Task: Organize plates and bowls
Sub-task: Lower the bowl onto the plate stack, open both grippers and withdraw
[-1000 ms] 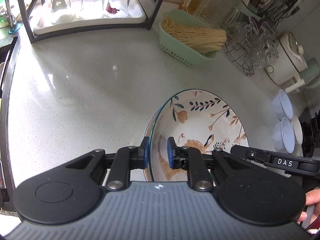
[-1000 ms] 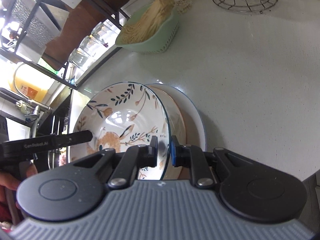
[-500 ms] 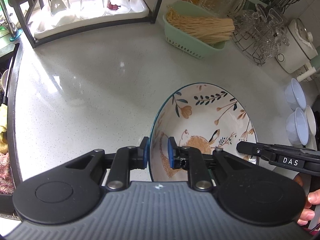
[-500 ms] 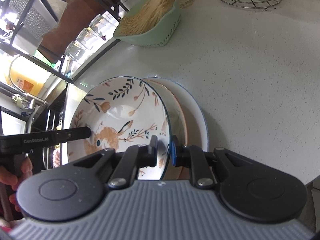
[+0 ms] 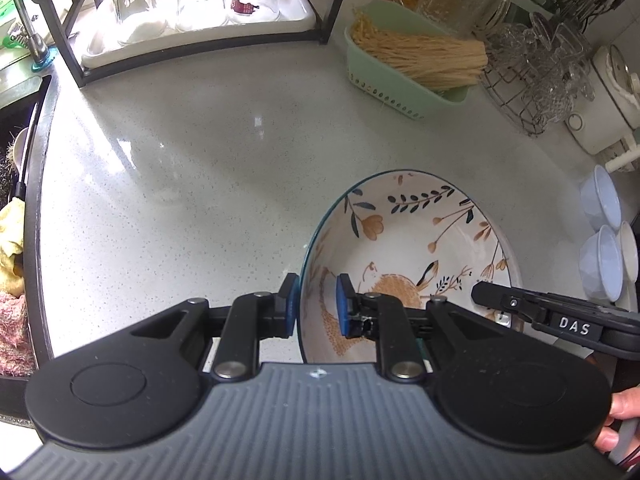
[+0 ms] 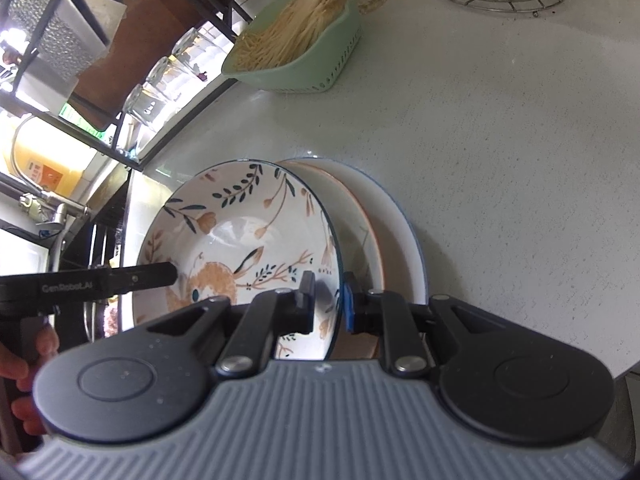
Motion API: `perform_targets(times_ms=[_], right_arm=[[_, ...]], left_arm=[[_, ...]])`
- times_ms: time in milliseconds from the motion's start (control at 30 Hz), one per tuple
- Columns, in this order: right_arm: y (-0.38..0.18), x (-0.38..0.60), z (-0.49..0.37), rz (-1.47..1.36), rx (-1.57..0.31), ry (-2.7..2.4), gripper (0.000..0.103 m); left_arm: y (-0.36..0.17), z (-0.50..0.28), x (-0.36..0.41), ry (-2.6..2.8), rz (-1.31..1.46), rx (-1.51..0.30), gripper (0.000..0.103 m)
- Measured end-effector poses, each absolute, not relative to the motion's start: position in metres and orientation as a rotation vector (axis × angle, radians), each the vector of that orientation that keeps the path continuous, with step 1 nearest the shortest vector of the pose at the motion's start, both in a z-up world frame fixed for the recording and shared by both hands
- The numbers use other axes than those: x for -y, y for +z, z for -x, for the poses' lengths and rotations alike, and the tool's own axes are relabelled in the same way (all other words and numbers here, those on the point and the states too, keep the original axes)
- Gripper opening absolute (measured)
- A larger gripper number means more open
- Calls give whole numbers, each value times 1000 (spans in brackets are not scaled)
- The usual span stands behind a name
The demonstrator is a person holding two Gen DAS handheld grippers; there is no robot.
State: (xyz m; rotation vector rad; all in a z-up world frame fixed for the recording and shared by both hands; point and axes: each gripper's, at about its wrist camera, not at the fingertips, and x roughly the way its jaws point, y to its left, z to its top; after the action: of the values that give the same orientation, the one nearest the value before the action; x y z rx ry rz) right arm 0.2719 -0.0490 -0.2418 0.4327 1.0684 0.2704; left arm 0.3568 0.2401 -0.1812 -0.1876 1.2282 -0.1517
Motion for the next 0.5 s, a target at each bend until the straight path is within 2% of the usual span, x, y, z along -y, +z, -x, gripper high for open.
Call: perform_targets(times_ms=[500], right_arm=[[-216, 43, -264, -282, -944, 179, 18]], left_arm=[[-171, -367, -227, -181, 165, -1189, 21]])
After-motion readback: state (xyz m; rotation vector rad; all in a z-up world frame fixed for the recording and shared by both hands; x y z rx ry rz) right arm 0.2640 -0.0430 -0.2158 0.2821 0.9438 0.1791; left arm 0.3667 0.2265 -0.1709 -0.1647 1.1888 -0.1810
